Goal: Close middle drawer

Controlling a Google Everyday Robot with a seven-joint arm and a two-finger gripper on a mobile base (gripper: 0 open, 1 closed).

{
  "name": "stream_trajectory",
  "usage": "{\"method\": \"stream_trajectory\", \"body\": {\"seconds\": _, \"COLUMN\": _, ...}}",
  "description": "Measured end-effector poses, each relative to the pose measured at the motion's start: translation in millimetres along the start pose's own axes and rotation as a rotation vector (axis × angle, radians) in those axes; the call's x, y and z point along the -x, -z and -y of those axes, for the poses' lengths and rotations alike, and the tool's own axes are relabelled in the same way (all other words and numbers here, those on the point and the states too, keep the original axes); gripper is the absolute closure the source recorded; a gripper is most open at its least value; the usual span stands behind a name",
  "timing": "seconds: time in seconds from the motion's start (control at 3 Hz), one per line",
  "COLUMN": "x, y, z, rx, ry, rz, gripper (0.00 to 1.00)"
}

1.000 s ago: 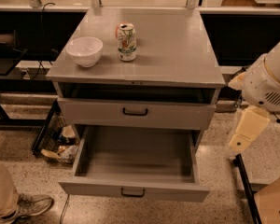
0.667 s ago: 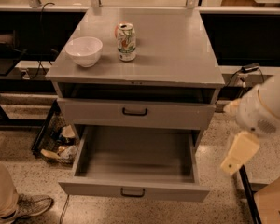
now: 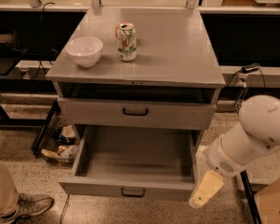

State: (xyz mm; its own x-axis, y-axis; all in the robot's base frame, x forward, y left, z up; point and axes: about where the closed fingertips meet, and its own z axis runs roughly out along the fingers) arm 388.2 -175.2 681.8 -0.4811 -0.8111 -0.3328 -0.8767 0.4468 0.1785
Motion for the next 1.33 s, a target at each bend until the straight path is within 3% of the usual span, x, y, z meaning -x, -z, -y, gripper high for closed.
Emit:
{"method": "stream_trajectory", "body": {"seconds": 0.33, "x": -9.0, "y": -56.4, "z": -1.7, "rx": 0.082, "ry": -0.057, "rz": 0.03, "gripper": 0.0}}
{"method": "stream_trajectory", "body": {"seconds": 1.0, "x": -15.7, "y": -73.0, "z": 1.4, "rx": 0.107, "ry": -0.085, "rz": 0.037, "gripper": 0.0}}
{"method": "stream_trajectory", "body": {"seconds": 1.33, "x": -26.8, "y": -107.7, "z": 3.9, "rx": 0.117, "ry": -0.131, "rz": 0.016, "gripper": 0.0}}
